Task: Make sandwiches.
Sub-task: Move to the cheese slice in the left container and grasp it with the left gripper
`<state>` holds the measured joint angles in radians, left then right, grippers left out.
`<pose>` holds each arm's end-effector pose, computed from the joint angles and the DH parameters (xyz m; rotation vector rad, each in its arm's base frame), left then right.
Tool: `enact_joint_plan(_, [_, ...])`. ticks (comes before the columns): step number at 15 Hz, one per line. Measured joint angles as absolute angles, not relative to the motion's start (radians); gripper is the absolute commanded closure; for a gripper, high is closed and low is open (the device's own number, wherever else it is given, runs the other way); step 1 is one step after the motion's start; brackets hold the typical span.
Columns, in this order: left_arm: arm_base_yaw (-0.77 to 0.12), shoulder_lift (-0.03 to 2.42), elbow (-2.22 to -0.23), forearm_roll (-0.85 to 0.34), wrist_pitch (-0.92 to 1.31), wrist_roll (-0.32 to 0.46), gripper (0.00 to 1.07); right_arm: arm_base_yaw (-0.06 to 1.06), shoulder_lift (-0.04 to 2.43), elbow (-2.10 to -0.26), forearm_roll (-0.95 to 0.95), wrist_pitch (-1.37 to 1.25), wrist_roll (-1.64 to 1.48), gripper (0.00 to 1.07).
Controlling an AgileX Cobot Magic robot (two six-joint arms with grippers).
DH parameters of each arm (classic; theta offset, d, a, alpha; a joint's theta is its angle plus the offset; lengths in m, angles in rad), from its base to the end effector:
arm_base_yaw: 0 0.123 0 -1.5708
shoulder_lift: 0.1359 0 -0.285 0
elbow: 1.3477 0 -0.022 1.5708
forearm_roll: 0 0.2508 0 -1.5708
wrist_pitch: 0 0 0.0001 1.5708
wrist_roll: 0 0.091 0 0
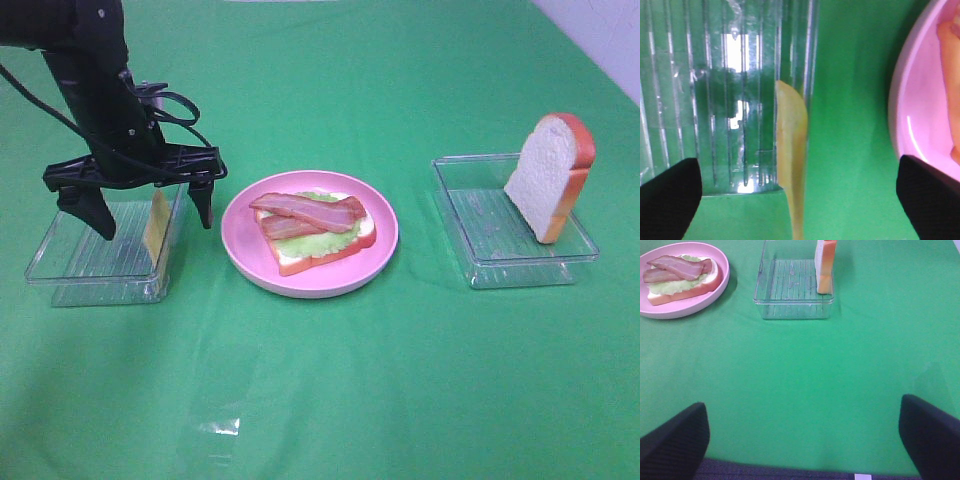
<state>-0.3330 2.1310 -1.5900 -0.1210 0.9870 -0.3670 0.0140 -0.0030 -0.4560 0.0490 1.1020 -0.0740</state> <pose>0.4031 -0.1491 0.1618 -0.1435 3.0445 -0.2189 -0.0025 0.0039 0.2618 -0.0958 2.1235 0.0241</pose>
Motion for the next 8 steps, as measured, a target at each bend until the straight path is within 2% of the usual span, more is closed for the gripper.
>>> enact_joint_plan(3, [-0.333,2.131,-1.590,-0.158,0.981,-0.325,0.15,0.014,-0.003,-0.456,0.049,1.102,-0.074,0.09])
enact_joint_plan(6, [-0.333,2.131,-1.590,-0.165,0.972,-0.322,0.16,0.014,-0.003,-0.456,0.049,1.102,-0.074,0.09])
enact_joint_plan(7, [-0.333,2.131,-1.590,-0.165,0.972,-0.322,0.19,0.014,-0.003,-0.456,0.049,1.102,-0.074,0.09])
enact_joint_plan(8, [-0.333,2.131,-1.590,-0.165,0.973,-0.322,0.27,0.014,-0.003,-0.456,0.049,1.102,-0.074,0.09])
